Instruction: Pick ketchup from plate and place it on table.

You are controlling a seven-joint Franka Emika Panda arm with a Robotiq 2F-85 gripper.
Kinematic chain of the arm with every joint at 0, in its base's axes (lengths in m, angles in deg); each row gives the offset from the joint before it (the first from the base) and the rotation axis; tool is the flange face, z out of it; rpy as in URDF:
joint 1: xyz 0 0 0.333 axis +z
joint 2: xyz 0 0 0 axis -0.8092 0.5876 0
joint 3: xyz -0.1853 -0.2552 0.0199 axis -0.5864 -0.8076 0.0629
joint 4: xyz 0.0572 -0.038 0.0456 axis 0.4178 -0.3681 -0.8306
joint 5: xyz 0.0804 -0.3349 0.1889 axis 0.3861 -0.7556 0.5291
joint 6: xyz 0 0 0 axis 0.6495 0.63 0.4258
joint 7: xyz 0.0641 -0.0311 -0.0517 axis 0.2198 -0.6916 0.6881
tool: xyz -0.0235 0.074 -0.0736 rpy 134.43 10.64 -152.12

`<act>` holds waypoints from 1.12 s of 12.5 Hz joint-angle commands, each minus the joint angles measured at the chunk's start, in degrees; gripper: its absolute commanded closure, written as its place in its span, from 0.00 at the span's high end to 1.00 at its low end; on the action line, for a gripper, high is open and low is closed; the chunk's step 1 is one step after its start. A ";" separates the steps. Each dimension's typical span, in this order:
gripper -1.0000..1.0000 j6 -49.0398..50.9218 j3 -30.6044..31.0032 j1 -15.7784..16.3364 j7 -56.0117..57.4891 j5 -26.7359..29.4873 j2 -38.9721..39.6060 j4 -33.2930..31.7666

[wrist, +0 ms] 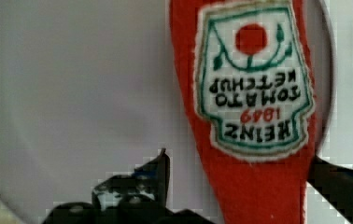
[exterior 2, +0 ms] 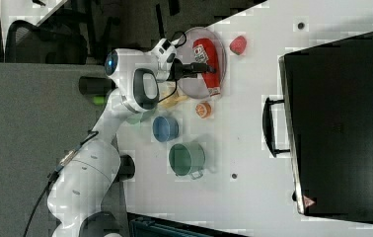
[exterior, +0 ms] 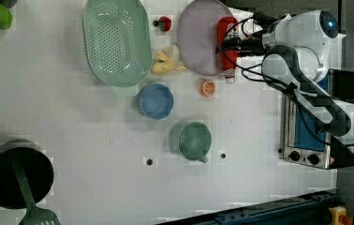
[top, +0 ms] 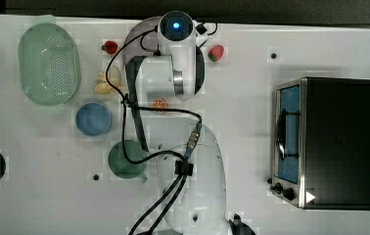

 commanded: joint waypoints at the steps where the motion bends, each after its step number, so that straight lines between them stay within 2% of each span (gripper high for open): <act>1: 1.00 -4.02 0.01 0.36 2.24 -0.85 0.83 0.96; 2: 0.96 -5.68 -0.03 0.35 2.24 -0.86 1.34 0.95; 5: 0.63 -6.60 -0.16 0.37 2.25 -0.85 1.84 0.98; 11: 0.63 -5.97 0.34 0.34 1.29 0.02 -3.04 2.69; 14: 0.63 3.34 0.32 -0.44 1.20 3.42 -10.63 1.70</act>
